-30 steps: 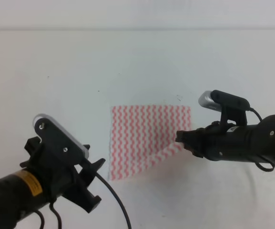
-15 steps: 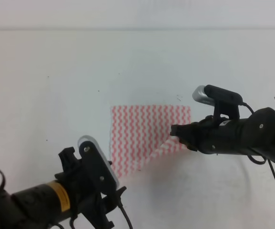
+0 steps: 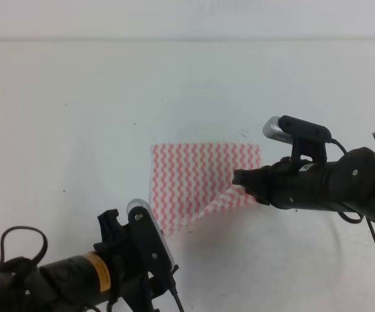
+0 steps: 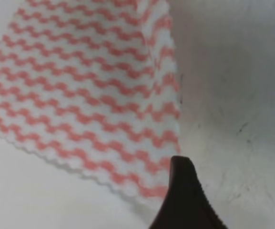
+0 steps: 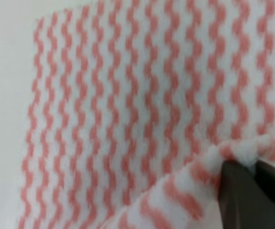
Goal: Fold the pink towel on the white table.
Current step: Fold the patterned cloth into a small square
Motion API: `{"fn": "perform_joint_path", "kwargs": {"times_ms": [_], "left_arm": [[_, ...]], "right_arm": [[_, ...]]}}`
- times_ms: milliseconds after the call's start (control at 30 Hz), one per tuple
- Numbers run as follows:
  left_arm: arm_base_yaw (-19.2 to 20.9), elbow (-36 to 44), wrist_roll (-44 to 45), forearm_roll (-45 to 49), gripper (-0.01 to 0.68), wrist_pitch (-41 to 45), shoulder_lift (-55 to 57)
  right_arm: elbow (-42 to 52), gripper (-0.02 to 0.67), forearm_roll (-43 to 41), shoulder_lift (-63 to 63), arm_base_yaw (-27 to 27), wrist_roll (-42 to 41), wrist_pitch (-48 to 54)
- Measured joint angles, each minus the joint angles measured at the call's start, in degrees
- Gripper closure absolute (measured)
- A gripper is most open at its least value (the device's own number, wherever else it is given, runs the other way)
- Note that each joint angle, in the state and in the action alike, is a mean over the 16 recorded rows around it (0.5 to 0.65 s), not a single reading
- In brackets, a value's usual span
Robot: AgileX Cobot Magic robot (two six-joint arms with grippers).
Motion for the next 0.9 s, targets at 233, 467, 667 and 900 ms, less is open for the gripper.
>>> {"fn": "perform_joint_path", "kwargs": {"times_ms": [233,467,667,900], "left_arm": [[0.61,-0.02,2.08,-1.55,0.255,-1.76,1.03],[1.79,-0.03,3.76,-2.97,0.255,-3.56,1.51],[2.62,-0.05,4.75,-3.00,0.255,-4.48,2.45],[2.75,-0.02,5.93,-2.67,0.255,-4.94,4.31]], "right_arm": [[0.01,0.665,0.02,0.06,0.01,0.00,0.06],[0.01,0.665,-0.02,0.12,0.02,0.00,0.10],[0.00,0.666,-0.08,0.00,0.00,0.00,0.07],[-0.01,0.666,-0.11,-0.06,-0.01,0.00,0.07]]}}
